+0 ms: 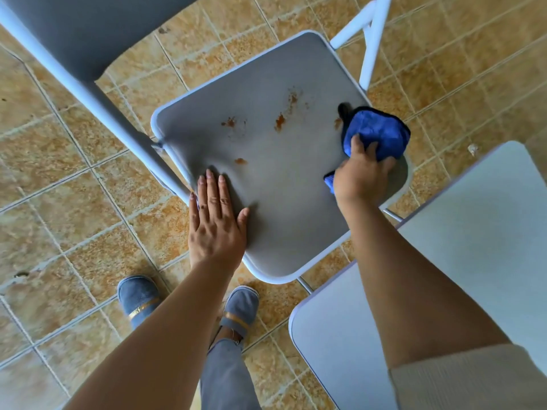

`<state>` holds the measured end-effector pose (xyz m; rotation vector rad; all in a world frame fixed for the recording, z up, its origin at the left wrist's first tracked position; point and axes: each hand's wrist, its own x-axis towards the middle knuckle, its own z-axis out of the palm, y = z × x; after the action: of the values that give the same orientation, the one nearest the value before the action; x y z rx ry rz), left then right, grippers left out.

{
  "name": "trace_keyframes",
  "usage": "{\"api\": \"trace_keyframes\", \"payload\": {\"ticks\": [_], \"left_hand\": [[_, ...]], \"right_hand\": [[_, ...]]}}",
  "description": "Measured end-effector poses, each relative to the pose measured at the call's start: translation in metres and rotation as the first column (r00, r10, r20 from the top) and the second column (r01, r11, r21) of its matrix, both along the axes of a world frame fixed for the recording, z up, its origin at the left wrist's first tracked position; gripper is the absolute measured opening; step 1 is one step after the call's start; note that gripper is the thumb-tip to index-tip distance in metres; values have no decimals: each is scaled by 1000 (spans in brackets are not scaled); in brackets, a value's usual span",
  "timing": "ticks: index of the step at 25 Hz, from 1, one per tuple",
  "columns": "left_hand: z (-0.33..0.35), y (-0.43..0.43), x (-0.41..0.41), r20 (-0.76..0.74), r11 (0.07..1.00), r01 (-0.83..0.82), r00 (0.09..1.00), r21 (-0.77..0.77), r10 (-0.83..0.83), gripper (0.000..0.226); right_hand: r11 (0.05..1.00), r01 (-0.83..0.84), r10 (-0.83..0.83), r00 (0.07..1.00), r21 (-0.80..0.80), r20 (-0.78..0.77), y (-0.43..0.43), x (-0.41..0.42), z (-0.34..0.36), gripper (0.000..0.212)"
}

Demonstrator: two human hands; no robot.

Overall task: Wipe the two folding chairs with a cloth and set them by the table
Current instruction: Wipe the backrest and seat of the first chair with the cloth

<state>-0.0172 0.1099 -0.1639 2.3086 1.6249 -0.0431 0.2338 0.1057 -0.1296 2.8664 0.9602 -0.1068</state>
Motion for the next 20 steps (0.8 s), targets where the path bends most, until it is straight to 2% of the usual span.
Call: {"api": "trace_keyframes", "payload": {"ticks": [5, 8, 10, 13, 15, 17, 20], "left_hand": [[2, 1, -2, -30, 999, 36, 999, 24, -36, 70], [4, 3, -5, -36, 998, 66, 997, 18, -65, 72], [3, 6, -8, -38, 994, 110, 993, 23, -109, 74], [2, 9, -11, -41, 991, 131, 991, 23, -130, 75], [2, 9, -11, -39, 992, 127, 991, 25, -126, 75], [2, 9, -11, -45, 991, 134, 990, 29, -133, 75], [1, 9, -12, -45, 990, 138, 990, 43, -136, 75]], "right_hand": [[930, -348, 353, 936, 121, -14, 9, -75, -8, 51], [866, -497, 496, 868, 47, 30, -29, -79, -10, 52], [878, -477, 475, 877, 30, 71, -43, -46, -6, 50], [969, -248, 246, 965, 9, 94, -22, 0, -3, 49], [988, -149, 151, 987, -34, 57, 18, 5, -7, 53], [981, -192, 193, 981, -34, 33, 57, -5, -10, 55], [911, -411, 411, 911, 3, -30, 86, -38, -12, 56]]}}
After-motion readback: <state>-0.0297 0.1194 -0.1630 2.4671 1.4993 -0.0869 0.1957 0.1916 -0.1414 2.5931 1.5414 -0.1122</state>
